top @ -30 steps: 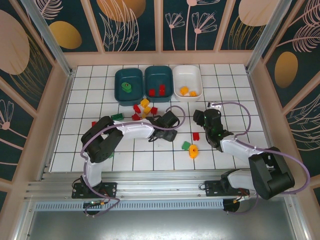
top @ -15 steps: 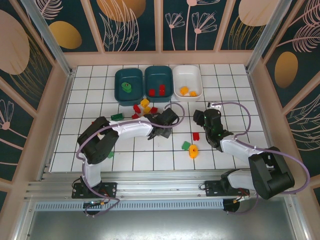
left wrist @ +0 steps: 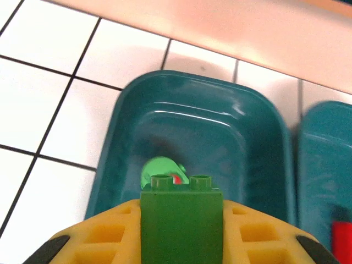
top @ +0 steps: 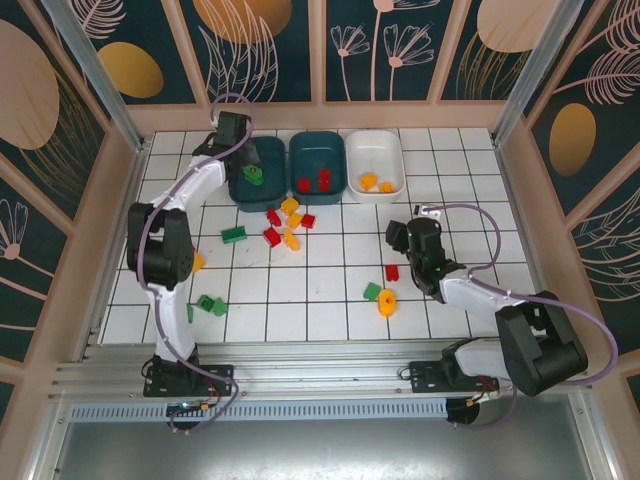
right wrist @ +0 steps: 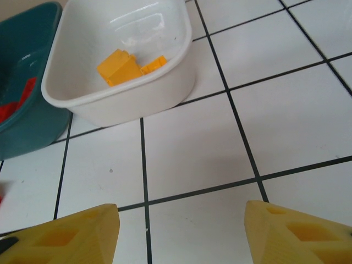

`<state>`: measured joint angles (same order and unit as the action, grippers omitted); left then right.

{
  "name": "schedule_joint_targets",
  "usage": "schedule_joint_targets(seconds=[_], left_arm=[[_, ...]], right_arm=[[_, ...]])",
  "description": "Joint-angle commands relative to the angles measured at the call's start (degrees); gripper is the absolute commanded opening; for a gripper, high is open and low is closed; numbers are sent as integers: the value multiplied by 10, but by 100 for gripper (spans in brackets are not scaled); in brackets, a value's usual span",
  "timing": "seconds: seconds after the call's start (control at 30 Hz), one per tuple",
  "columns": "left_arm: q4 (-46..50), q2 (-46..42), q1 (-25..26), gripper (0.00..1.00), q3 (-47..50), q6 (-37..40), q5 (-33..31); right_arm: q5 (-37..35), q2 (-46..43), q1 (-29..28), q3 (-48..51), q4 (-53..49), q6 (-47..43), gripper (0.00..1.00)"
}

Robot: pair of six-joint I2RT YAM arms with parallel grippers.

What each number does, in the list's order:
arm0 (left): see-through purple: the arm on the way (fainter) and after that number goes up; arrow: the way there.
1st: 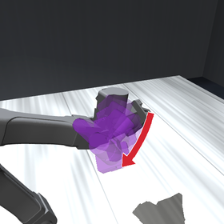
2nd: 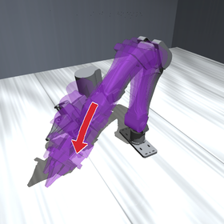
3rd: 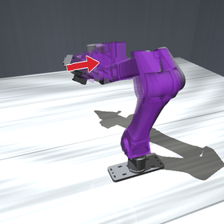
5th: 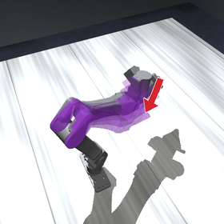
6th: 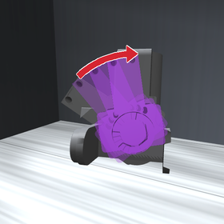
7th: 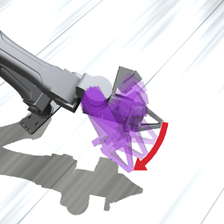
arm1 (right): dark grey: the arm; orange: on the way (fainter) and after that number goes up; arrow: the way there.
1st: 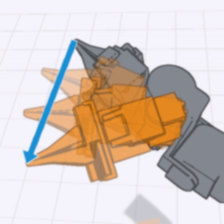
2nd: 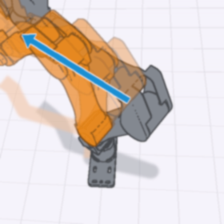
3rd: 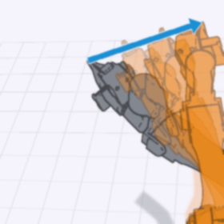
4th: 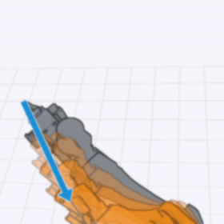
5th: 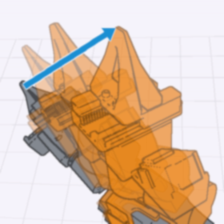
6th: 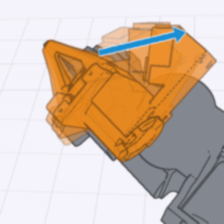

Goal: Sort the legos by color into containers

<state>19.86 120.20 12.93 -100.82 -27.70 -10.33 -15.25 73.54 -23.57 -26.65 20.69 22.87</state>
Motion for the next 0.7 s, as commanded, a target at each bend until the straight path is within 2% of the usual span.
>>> schedule_joint_targets(seconds=[0.0, 0.13, 0.37, 0.5, 0.67], left_arm=[[54, 60, 0, 29, -42, -14, 36], [76, 94, -6, 47, -89, -8, 36], [89, 90, -7, 63, -103, -5, 45], [30, -1, -7, 68, -18, -17, 84], [-122, -168, -2, 73, 188, -62, 174]], right_arm=[[24, 24, 4, -33, -17, -4, 63], [55, 57, 2, -59, -73, 12, 65], [66, 9, -3, -41, -139, 25, 66], [66, -13, -10, -49, -216, 46, 68], [75, -2, -16, -55, -280, 58, 68]])
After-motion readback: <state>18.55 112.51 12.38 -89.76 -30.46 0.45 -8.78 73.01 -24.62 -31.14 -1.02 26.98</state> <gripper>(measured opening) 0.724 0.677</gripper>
